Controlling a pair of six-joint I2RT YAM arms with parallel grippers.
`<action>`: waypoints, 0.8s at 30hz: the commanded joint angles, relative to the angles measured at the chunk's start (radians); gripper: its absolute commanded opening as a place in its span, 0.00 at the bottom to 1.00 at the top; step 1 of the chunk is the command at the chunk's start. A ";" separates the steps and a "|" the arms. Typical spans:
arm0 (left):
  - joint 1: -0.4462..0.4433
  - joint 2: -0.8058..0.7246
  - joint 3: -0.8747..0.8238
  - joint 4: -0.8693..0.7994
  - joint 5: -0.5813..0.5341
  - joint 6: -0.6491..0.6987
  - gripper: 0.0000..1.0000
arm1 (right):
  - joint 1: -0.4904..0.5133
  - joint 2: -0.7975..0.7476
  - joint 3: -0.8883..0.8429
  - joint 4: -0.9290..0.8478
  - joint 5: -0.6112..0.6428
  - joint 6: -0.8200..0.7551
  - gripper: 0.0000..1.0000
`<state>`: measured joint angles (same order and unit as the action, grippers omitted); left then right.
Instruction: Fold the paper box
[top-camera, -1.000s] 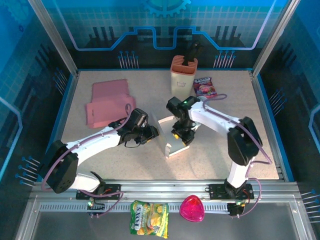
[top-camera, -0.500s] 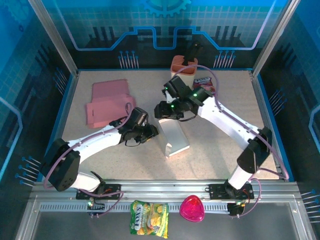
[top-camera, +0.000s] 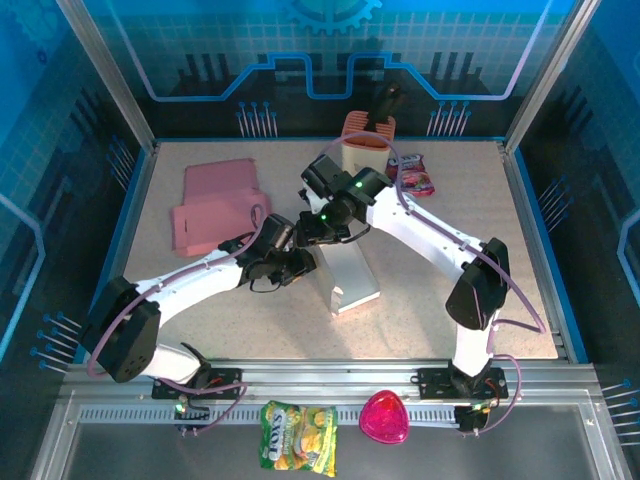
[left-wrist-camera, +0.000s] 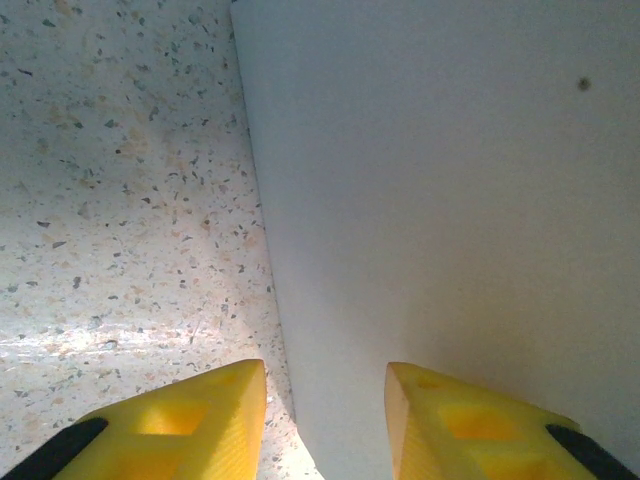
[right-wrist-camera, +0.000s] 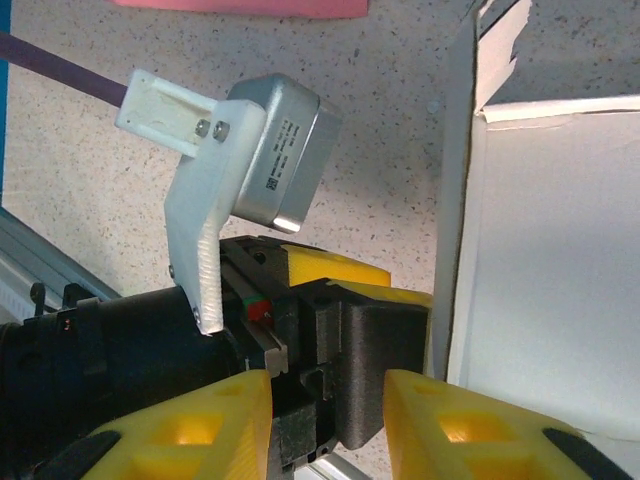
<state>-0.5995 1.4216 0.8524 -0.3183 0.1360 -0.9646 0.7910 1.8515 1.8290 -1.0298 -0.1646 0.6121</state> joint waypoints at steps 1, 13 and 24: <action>0.005 -0.004 0.035 -0.029 -0.006 0.023 0.37 | 0.014 -0.019 0.028 -0.036 0.028 0.001 0.37; 0.004 -0.006 0.040 -0.025 -0.006 0.023 0.37 | -0.042 -0.113 -0.102 0.044 0.040 -0.022 0.47; 0.006 -0.028 0.030 -0.040 -0.011 0.019 0.37 | -0.026 0.016 -0.022 0.017 0.026 -0.018 0.41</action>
<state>-0.5995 1.4197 0.8585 -0.3328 0.1356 -0.9623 0.7536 1.8519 1.7580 -1.0027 -0.1318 0.6006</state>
